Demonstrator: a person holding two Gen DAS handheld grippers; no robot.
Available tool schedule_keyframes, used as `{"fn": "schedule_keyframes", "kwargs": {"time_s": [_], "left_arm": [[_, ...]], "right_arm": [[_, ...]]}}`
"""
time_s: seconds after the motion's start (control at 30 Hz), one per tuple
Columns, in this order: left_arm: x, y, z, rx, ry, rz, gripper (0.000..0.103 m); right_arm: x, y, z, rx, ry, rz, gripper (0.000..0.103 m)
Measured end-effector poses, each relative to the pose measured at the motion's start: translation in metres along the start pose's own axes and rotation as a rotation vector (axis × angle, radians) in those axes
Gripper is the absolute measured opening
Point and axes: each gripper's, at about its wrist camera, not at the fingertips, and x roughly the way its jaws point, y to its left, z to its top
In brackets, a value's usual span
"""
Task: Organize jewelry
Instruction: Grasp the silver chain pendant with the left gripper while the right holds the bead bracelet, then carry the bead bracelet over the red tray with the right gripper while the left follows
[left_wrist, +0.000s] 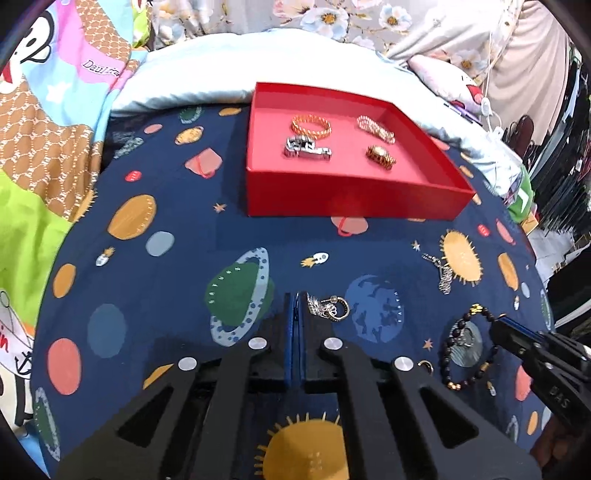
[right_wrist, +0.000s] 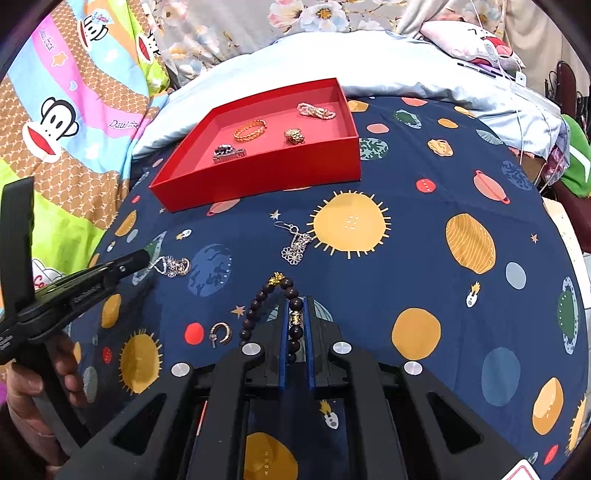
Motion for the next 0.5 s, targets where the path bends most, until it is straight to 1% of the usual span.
{"fn": "schedule_keyframes", "kwargs": {"time_s": [0.17, 0.3, 0.37, 0.5], "left_arm": [[-0.018, 0.004, -0.001, -0.005, -0.022, -0.008, 0.001], [-0.033, 0.006, -0.001, -0.021, -0.032, -0.032, 0.001], [-0.043, 0.007, -0.001, -0.029, -0.049, -0.052, 0.001], [-0.061, 0.003, 0.002, -0.02, -0.083, -0.065, 0.001]], "right_arm": [[-0.006, 0.001, 0.001, -0.002, -0.01, 0.008, 0.007], [-0.014, 0.003, 0.002, 0.01, -0.021, 0.049, 0.007], [-0.018, 0.004, 0.003, 0.01, -0.027, 0.056, 0.007], [-0.022, 0.005, 0.005, 0.02, -0.031, 0.083, 0.007]]}}
